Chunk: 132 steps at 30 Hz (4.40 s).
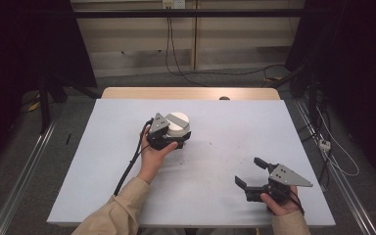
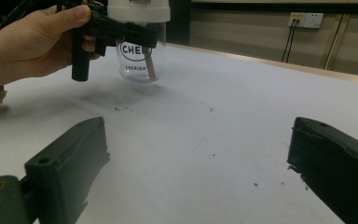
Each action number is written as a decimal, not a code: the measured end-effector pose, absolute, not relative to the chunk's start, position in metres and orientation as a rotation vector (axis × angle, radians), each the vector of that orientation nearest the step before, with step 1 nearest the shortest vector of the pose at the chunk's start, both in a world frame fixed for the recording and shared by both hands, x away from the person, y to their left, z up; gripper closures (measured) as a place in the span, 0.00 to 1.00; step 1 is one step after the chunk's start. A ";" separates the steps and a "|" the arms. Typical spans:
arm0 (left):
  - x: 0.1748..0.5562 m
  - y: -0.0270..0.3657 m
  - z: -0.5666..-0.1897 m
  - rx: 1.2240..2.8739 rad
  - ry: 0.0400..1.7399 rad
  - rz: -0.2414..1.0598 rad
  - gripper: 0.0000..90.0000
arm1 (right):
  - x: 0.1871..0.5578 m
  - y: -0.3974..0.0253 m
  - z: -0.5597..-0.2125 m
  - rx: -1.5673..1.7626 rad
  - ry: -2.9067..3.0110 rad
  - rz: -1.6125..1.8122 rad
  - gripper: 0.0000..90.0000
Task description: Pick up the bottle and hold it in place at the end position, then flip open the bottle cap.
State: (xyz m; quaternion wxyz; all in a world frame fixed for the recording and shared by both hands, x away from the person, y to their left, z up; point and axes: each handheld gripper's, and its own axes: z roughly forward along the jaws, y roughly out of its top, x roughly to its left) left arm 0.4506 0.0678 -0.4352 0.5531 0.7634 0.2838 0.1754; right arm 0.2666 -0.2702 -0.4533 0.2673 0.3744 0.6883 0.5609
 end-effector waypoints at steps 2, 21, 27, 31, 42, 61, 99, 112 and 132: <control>0.451 0.066 -0.435 1.806 0.671 0.416 0.20 | 0.267 -0.270 -0.453 1.010 1.858 1.514 0.05; 0.453 0.054 -0.442 1.819 0.666 0.400 0.20 | 0.267 -0.270 -0.454 1.010 1.856 1.512 0.05; 0.454 0.051 -0.443 1.822 0.661 0.401 0.20 | 0.267 -0.270 -0.454 1.013 1.859 1.513 0.05; 0.454 0.048 -0.444 1.820 0.656 0.400 0.20 | 0.267 -0.270 -0.454 1.012 1.859 1.513 0.05; 0.457 0.038 -0.443 1.813 0.646 0.408 0.20 | 0.268 -0.269 -0.454 1.012 1.861 1.517 0.05; 0.458 0.029 -0.456 1.819 0.645 0.432 0.20 | 0.270 -0.266 -0.454 1.008 1.871 1.511 0.05; 0.452 0.033 -0.459 1.818 0.622 0.464 0.21 | 0.314 -0.238 -0.442 1.032 1.919 1.449 0.05; 0.452 0.033 -0.460 1.815 0.623 0.465 0.21 | 0.333 -0.222 -0.429 1.025 1.911 1.442 0.07; 0.451 0.033 -0.458 1.833 0.617 0.475 0.21 | 0.358 -0.193 -0.419 1.000 1.982 1.468 0.40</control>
